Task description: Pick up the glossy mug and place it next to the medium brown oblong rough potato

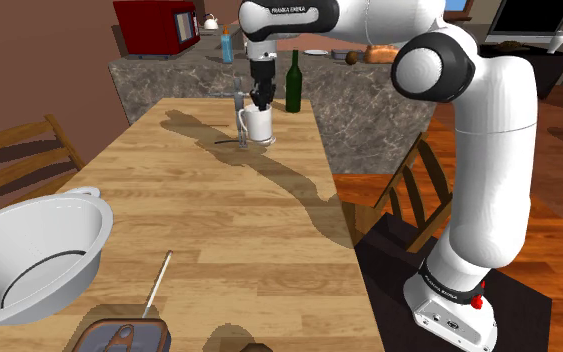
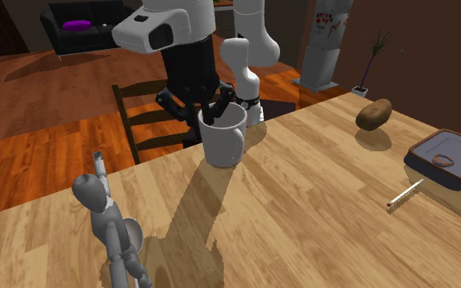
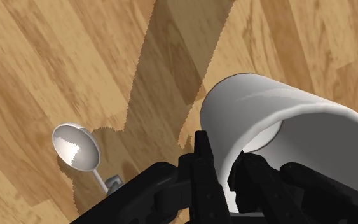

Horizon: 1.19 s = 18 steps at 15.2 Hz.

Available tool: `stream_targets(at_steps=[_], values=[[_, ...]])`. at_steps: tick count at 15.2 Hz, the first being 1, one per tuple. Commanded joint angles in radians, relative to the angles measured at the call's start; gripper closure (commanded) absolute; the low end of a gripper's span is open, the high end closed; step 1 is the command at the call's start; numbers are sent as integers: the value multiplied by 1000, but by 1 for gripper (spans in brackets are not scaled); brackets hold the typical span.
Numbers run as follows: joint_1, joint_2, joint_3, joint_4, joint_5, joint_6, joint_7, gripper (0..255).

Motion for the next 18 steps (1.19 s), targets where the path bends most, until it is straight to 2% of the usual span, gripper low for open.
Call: stream_targets(at_steps=[1,5,9,18], values=[[-1,4,0,36,0,-32,0,255],[45,-122,22,-150,-1,31,65,255],[89,-224,50,-292,2,74,136,255],[185,-393,133,-508,21,133,309,255]])
